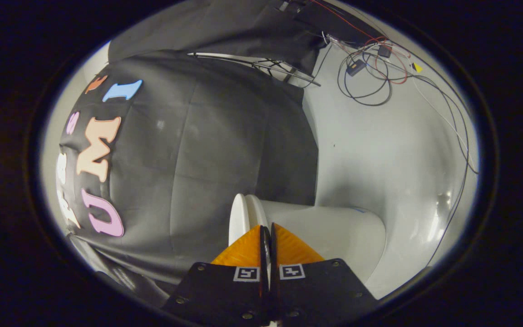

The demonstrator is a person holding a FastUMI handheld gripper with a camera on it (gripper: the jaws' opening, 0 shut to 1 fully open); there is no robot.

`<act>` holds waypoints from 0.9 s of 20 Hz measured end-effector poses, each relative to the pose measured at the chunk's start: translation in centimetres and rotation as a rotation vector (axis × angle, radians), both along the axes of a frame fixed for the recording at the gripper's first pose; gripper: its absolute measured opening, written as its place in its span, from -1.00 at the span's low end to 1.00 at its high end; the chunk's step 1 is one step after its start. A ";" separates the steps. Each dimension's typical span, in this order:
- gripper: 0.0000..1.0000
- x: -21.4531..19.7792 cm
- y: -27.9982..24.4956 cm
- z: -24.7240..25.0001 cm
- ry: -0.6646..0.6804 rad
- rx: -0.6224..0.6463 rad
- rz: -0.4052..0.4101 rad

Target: Open the toilet lid.

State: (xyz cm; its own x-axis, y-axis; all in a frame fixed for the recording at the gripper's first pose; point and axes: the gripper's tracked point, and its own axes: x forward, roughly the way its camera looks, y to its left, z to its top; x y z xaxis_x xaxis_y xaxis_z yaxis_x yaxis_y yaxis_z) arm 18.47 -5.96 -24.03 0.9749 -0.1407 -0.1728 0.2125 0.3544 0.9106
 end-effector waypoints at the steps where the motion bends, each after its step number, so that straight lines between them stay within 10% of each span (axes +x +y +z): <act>1: -0.96 0.1 0.2 0.4 -0.004 -0.009 0.009; 18: -0.96 -3.4 14.8 21.5 -0.226 -0.564 0.033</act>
State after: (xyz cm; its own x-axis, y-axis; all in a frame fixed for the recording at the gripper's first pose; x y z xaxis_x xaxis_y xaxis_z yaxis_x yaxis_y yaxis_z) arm 15.03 8.88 -2.51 0.9842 -0.1189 0.1312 0.0163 0.7985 0.6018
